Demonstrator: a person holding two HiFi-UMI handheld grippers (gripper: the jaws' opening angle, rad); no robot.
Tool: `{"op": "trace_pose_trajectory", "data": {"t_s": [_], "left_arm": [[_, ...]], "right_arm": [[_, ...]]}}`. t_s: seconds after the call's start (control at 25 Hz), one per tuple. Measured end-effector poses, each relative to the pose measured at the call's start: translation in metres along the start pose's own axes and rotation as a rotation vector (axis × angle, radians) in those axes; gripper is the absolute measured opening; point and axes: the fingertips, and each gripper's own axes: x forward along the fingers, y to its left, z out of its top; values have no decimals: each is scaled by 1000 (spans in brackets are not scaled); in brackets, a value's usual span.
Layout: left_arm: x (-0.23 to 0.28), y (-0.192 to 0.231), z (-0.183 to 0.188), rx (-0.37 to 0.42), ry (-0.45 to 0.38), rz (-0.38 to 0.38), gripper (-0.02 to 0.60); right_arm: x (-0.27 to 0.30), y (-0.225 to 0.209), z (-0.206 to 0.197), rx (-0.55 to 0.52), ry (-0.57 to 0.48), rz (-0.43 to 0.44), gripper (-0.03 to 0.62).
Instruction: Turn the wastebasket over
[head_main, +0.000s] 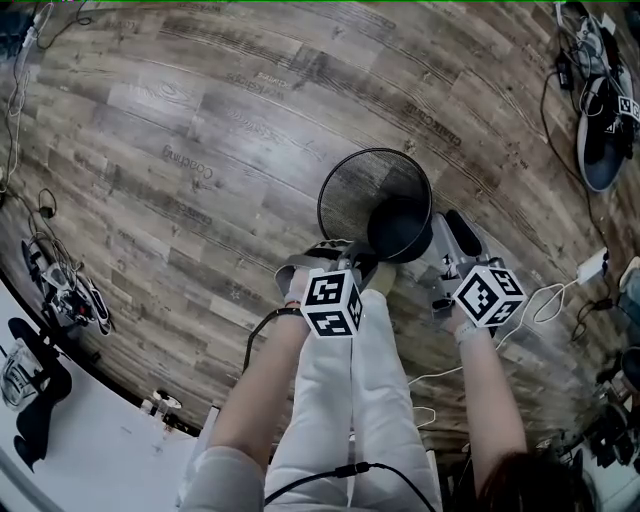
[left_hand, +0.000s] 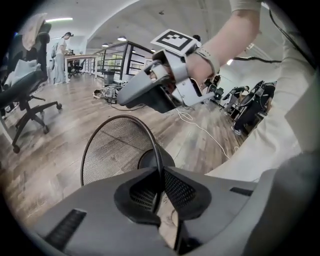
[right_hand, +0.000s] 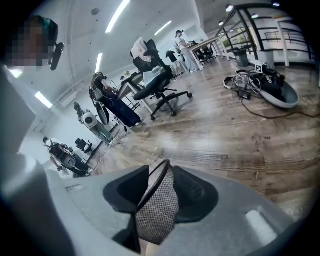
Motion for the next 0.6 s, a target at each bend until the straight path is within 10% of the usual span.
{"op": "trace_pose_trajectory", "data": {"t_s": [0.6], "left_arm": [[9, -32, -12, 253, 88, -53, 26]], "right_arm": [[27, -30, -31, -83, 239, -147, 67]]}}
